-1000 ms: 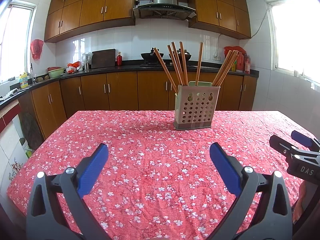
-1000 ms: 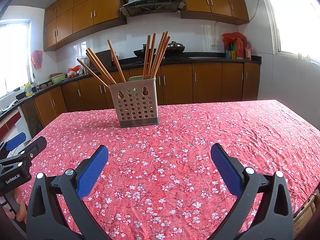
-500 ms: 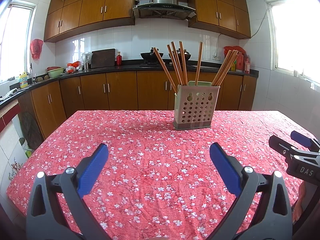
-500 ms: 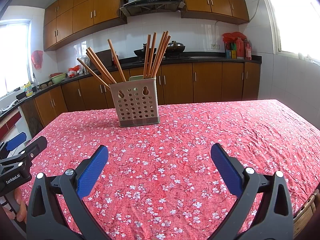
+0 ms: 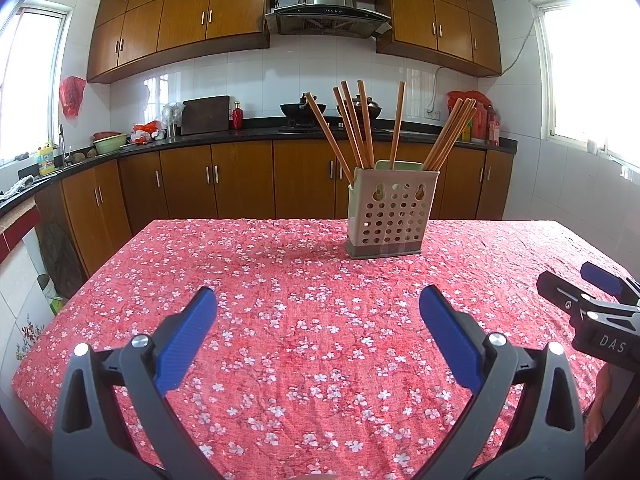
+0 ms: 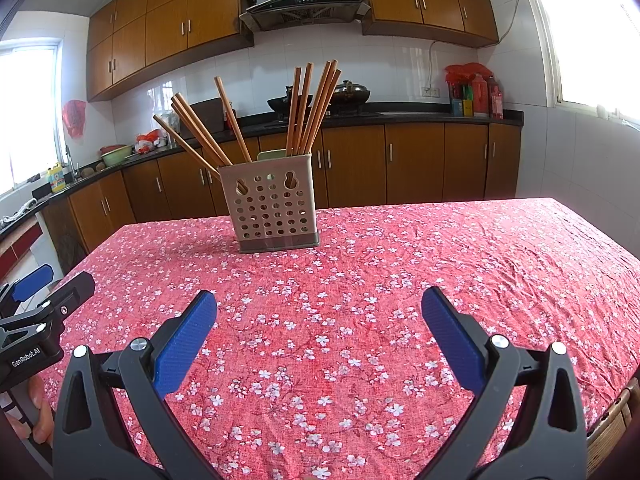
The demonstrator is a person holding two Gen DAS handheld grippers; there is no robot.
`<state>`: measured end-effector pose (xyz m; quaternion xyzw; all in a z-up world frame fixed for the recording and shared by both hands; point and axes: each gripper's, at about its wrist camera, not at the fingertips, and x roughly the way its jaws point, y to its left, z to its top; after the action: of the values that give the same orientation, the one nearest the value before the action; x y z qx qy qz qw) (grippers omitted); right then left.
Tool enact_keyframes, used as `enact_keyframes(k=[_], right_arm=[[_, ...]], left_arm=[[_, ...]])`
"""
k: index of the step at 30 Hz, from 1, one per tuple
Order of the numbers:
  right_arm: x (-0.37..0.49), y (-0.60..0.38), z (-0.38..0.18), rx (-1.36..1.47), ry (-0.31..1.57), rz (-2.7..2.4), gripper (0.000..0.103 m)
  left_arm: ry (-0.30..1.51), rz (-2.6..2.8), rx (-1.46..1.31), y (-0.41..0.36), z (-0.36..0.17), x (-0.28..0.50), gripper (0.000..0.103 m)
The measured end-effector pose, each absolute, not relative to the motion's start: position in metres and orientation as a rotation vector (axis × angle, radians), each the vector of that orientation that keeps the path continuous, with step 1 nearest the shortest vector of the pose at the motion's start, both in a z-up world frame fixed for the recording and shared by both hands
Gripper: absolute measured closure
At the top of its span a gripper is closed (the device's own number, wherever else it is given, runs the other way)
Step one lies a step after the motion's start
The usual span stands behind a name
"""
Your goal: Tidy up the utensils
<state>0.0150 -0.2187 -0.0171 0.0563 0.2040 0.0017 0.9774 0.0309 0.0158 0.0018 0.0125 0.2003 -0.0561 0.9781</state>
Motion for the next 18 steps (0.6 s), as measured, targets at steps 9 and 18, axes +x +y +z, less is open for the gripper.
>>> enact_keyframes(k=[9,18], right_arm=[[0.0149,-0.2187,-0.0168,0.114,0.412,0.004,0.002],[0.0151,-0.217,-0.0193,0.117,0.414,0.001,0.002]], left_arm=[[0.404,-0.112,0.025,0.0148,0.002,0.0308,0.004],[0.411,-0.117,0.025,0.0156,0.0005,0.0311,0.004]])
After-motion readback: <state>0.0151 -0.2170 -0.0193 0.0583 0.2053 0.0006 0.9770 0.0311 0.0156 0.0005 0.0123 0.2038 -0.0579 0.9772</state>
